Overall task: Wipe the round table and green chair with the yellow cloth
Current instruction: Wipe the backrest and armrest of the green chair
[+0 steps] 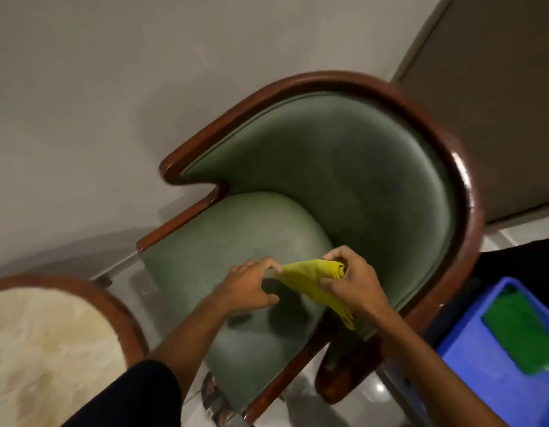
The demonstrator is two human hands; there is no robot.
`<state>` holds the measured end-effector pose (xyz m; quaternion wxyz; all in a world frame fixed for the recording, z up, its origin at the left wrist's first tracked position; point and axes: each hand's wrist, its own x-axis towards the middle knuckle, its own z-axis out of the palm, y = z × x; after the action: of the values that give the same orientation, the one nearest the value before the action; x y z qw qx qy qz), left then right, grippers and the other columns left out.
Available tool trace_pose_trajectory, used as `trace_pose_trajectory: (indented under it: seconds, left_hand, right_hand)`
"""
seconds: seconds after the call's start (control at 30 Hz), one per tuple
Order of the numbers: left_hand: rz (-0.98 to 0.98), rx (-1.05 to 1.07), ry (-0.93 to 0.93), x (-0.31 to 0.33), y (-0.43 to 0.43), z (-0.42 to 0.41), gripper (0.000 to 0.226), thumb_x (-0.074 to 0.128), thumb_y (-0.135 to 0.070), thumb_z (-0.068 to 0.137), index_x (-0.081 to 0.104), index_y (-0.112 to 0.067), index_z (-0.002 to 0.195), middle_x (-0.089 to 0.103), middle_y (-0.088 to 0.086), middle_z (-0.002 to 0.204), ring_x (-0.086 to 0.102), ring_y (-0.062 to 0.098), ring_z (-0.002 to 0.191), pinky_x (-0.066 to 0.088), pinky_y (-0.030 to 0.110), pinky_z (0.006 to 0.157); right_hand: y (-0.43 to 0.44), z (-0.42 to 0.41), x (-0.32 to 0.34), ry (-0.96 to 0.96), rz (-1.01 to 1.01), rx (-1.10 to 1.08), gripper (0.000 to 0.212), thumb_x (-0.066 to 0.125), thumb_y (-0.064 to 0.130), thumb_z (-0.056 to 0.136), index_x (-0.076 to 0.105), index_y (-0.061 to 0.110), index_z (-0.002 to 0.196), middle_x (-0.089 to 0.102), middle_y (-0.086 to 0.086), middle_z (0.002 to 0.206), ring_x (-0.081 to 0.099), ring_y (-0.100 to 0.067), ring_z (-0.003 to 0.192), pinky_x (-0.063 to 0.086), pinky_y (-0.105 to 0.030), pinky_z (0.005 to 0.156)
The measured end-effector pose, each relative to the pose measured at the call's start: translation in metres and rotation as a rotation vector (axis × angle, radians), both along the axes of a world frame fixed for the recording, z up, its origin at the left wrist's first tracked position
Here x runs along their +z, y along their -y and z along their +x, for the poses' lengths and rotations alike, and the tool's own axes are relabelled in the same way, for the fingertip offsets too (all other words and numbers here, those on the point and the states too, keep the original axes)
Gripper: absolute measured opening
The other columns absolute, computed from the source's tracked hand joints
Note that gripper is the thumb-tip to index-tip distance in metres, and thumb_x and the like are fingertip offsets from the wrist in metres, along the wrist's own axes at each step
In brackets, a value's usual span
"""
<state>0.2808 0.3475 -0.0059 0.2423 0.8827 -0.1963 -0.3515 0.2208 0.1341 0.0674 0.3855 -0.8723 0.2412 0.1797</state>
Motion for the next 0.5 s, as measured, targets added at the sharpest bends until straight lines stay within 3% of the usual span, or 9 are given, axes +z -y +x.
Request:
trace_pose_trajectory:
  seconds: [0.1,0.17,0.23,0.33,0.4,0.5]
  left_hand:
    - [-0.070,-0.062,0.129,0.027,0.068,0.022,0.091,0.073,-0.047,0.076,0.016,-0.047,0.147,0.033,-0.004,0.155,0.038,0.023,0.138,0.033,0.046,0.113]
    - [-0.113,-0.148,0.193,0.046,0.115,0.035,0.093,0.072,-0.049,0.077,0.014,-0.046,0.151,0.018,0.001,0.162,0.026,0.025,0.145,0.029,0.048,0.115]
    - [-0.181,-0.166,0.136,0.060,0.156,0.043,0.092,0.073,-0.046,0.078,0.017,-0.043,0.152,0.016,0.003,0.162,0.025,0.026,0.146,0.030,0.050,0.116]
    - [-0.298,-0.163,0.051,0.075,0.207,0.048,0.090,0.071,-0.044,0.081,0.017,-0.037,0.153,0.025,0.001,0.160,0.033,0.026,0.144,0.034,0.053,0.114]
    - [-0.282,-0.187,0.031,0.079,0.229,0.045,0.083,0.061,-0.058,0.085,0.018,-0.038,0.153,0.021,-0.002,0.162,0.028,0.026,0.146,0.030,0.055,0.116]
    - [-0.182,-0.195,0.050,0.077,0.242,0.041,0.068,0.031,-0.073,0.090,0.025,-0.042,0.150,0.017,-0.005,0.164,0.019,0.024,0.149,0.018,0.055,0.119]
  right_hand:
    - [0.053,0.014,0.046,0.086,-0.090,0.073,0.033,0.069,0.029,0.060,0.056,0.033,0.091,0.067,0.009,0.082,0.064,-0.015,0.076,0.056,-0.036,0.069]
    - [0.093,0.021,0.068,0.201,-0.121,0.042,0.034,0.071,0.026,0.063,0.055,0.035,0.091,0.065,0.012,0.082,0.063,-0.006,0.075,0.053,-0.029,0.065]
    - [0.133,0.028,0.086,0.297,-0.171,-0.075,0.040,0.075,0.017,0.068,0.054,0.038,0.096,0.058,0.016,0.081,0.058,0.000,0.073,0.049,-0.021,0.061]
    - [0.191,0.041,0.102,0.398,-0.306,-0.299,0.052,0.075,0.011,0.074,0.051,0.025,0.118,0.056,0.010,0.089,0.056,-0.003,0.079,0.056,-0.038,0.075]
    - [0.205,0.047,0.097,0.407,-0.483,-0.378,0.064,0.075,0.015,0.076,0.043,0.019,0.131,0.055,-0.006,0.117,0.055,-0.019,0.104,0.048,-0.049,0.094]
    - [0.181,0.040,0.068,0.383,-0.620,-0.344,0.070,0.067,0.035,0.085,0.033,0.013,0.143,0.039,-0.020,0.142,0.039,-0.036,0.130,0.036,-0.055,0.103]
